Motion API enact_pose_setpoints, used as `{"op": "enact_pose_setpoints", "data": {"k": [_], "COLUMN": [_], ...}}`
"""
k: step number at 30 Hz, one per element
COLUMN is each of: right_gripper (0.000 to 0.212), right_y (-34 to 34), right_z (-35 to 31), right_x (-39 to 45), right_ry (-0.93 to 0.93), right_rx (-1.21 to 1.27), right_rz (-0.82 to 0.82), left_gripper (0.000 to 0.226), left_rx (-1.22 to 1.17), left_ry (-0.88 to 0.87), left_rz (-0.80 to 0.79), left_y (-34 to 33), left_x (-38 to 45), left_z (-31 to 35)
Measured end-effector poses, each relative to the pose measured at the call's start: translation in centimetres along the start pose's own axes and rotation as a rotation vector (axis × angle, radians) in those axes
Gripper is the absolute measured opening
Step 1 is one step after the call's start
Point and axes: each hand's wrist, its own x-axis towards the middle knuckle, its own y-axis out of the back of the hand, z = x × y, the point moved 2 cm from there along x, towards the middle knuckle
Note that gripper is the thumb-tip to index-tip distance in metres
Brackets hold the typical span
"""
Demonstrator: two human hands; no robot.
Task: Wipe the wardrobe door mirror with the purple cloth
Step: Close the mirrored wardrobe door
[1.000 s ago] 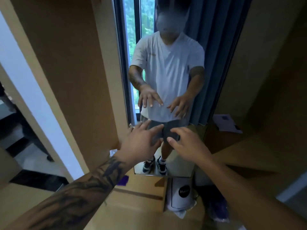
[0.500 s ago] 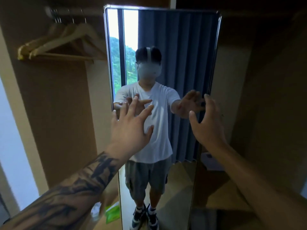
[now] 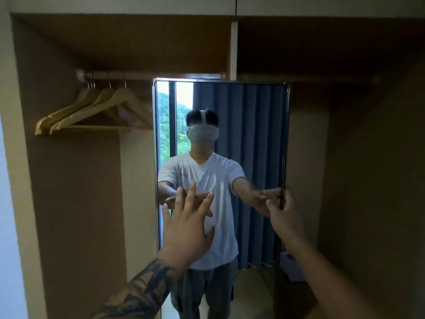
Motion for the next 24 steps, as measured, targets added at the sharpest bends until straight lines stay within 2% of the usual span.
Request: {"op": "enact_pose_setpoints", "data": {"k": [6, 13, 16, 21, 24], "right_gripper": [0.059, 0.054, 0.065, 0.077, 0.074], "right_y": [0.7, 1.5, 1.5, 0.7, -0.3], "right_z": [0.8, 0.6, 0.4, 0.5, 0.4], "right_x": [-1.7, -6.2, -7.6, -9.8, -11.3], "right_ry": [0.023, 0.223, 0.360, 0.457, 0.560], "right_rx": [-0.024, -0.106, -0.116, -0.215, -0.320], "right_rz": [0.025, 0.162, 0.172, 0.117, 0.175], "left_gripper": [0.093, 0.097, 0.096, 0.091, 0.086], "left_rx": [-0.042, -0.212, -0.254, -0.218, -0.208], "left_ry": [0.014, 0.063, 0.067, 0.015, -0.009], "left_rz": [-0.087, -0.213, -0.262, -0.299, -0.294], "left_y": [-0.8, -1.8, -2.3, -2.2, -1.5], "left_x": [0.5, 0.9, 0.7, -0.3, -0.8], "left_z": [-0.4, -0.2, 0.0, 0.4, 0.5]}}
